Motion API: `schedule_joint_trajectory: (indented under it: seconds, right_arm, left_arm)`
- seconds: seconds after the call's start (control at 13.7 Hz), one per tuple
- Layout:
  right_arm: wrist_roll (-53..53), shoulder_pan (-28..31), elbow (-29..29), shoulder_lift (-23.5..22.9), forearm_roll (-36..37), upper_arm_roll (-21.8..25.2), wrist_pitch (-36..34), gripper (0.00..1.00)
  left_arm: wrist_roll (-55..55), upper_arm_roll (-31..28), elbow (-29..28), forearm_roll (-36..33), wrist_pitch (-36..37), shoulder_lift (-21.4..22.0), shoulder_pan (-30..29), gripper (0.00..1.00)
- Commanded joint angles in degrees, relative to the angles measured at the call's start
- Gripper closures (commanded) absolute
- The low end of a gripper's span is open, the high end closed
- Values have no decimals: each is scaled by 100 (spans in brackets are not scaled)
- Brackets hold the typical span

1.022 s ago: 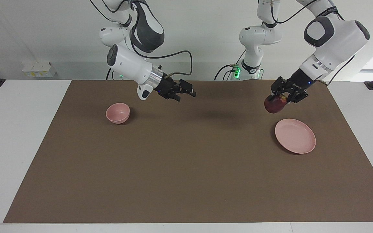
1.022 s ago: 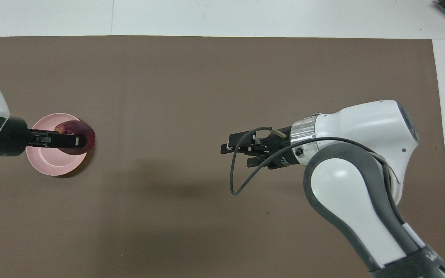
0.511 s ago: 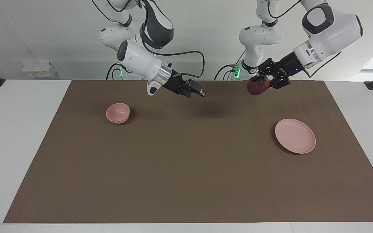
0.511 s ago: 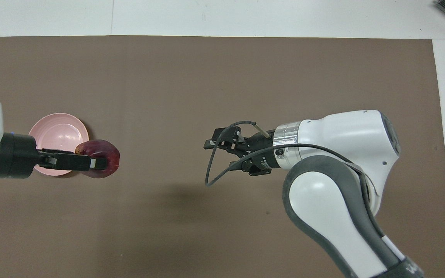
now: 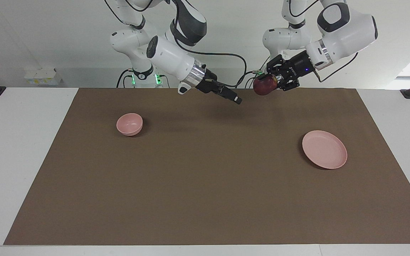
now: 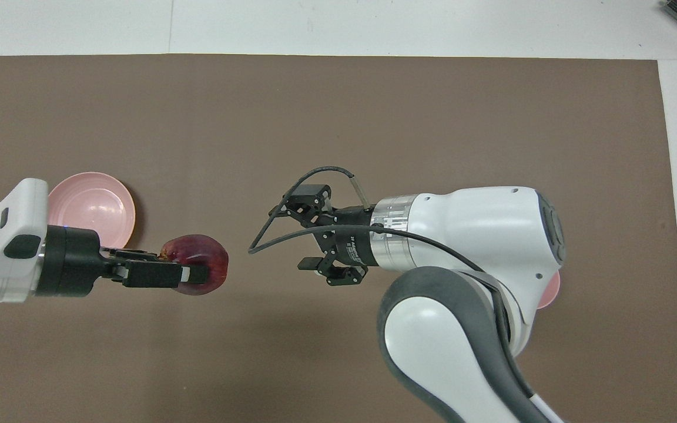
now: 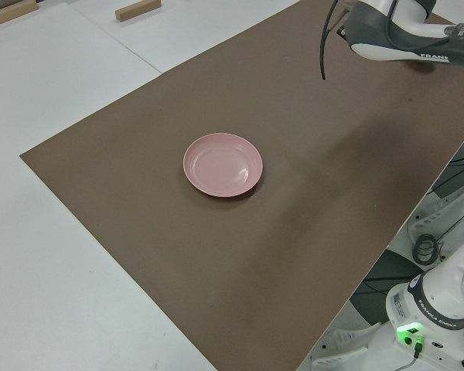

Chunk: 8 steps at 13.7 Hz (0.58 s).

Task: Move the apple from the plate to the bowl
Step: 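Carry the apple toward the right gripper and close the right gripper on it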

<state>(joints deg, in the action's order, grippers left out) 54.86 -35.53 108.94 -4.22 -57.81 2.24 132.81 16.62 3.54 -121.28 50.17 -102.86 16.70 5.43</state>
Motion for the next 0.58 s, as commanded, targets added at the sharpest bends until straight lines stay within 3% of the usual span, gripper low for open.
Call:
schedule_joint_trajectory:
  seconds: [0.0,0.51]
  right_arm:
    - [559,-50,-145,-123,-169,-31,52,0]
    - [1632,-120,-145,-61,-239,-180,-133,0]
  left_arm:
    - [-317,-73,-360,204,-699,237,493,100]
    - [-730,50,-545,239,-1034,290,793,100]
